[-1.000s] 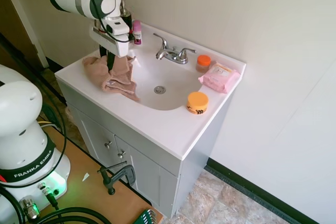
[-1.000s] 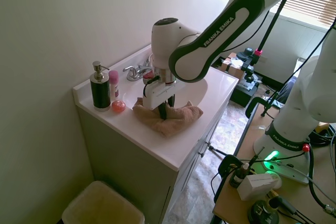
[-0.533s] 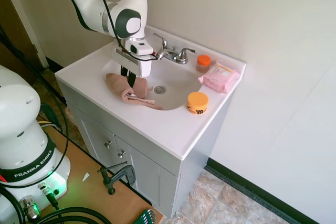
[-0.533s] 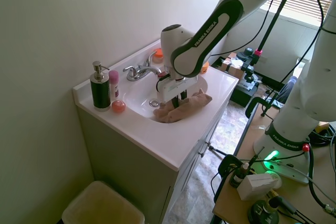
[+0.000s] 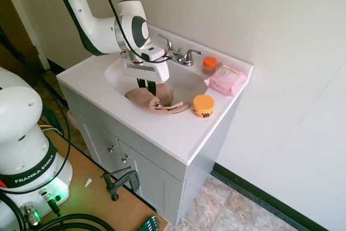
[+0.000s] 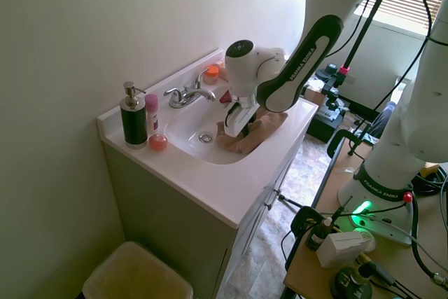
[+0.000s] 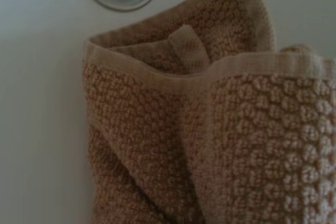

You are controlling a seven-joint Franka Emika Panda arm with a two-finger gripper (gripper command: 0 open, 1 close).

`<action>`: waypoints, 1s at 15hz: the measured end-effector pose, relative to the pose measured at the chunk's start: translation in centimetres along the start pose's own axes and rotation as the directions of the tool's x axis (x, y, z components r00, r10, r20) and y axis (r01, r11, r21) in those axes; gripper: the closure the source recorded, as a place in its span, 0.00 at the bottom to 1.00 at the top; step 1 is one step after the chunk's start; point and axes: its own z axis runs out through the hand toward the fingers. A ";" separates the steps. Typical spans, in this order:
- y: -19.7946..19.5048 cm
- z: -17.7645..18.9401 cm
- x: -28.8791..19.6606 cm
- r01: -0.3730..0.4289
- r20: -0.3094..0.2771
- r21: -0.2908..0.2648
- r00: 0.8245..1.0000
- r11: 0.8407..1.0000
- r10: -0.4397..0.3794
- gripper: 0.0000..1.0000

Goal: Wipe the sink

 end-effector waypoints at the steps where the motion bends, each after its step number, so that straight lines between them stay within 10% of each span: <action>1: 0.3 0.3 0.2 0.021 -0.049 0.001 0.999 1.000 -0.021 1.00; 10: -1.7 3.2 0.0 0.153 -0.359 0.055 0.925 0.987 -0.124 1.00; 15: -4.7 2.6 -1.5 0.138 -0.360 0.149 0.930 0.979 -0.076 1.00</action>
